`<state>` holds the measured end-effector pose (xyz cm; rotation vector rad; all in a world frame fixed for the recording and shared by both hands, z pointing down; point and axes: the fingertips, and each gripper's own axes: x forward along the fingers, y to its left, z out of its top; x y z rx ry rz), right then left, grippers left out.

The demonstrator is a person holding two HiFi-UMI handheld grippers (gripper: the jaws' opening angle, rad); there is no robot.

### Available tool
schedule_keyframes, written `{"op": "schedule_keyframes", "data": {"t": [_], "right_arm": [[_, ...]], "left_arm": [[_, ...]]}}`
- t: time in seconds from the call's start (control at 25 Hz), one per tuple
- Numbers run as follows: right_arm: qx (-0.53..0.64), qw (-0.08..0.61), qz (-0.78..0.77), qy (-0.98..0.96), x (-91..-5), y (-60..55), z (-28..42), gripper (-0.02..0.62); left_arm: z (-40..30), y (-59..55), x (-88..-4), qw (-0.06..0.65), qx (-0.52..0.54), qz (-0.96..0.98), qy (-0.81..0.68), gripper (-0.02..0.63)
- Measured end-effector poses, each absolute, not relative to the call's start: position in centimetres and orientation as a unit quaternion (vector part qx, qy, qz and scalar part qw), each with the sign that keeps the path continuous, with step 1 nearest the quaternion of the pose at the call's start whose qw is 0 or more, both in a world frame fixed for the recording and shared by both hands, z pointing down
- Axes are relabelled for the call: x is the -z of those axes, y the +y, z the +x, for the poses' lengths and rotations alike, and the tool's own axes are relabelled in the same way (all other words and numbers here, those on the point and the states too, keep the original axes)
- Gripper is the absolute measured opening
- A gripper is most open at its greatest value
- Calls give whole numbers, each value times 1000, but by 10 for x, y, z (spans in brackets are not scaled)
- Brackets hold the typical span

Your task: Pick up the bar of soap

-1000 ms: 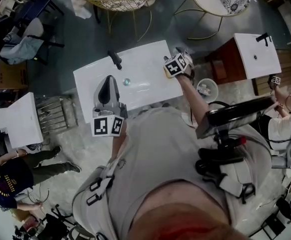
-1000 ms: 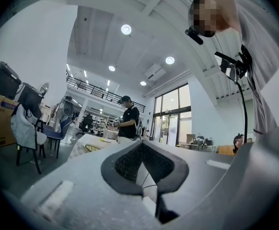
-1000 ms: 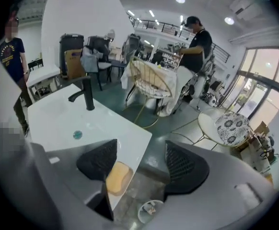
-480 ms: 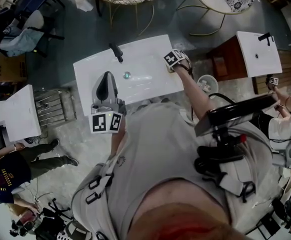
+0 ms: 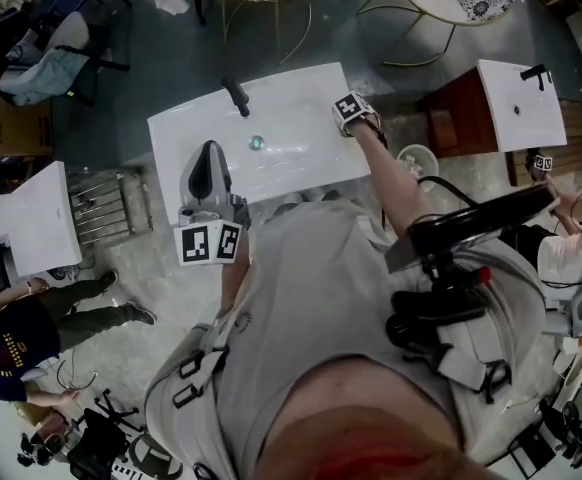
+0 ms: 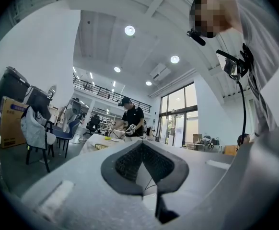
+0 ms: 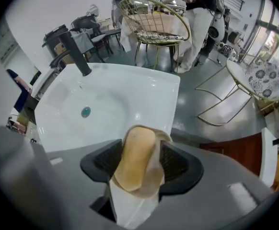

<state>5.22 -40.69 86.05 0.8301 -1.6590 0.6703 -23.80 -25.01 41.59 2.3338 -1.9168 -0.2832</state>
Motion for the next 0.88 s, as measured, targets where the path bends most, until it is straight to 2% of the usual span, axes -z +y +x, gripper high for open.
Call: {"op": "schedule_keyframes", "data": {"t": [0.04,0.16,0.56,0.88], "right_arm": [[-288,549,355,-700,-861,-407,53,232],[-290,526,345,-721,-864,-412,44,209],[-325,474,355,-737,-851,-409,45,175],[-374,374,388,-755,-824,-413,47,148]], "left_arm": [[-238,-250,-415,53,93,769,-631,-2],[-238,-248,-415,53,95,769,-630,-2],[-240,-244,-421,60,93,768,-631,-2],[-236,-251,-425,65,87,776,-621,-2]]}}
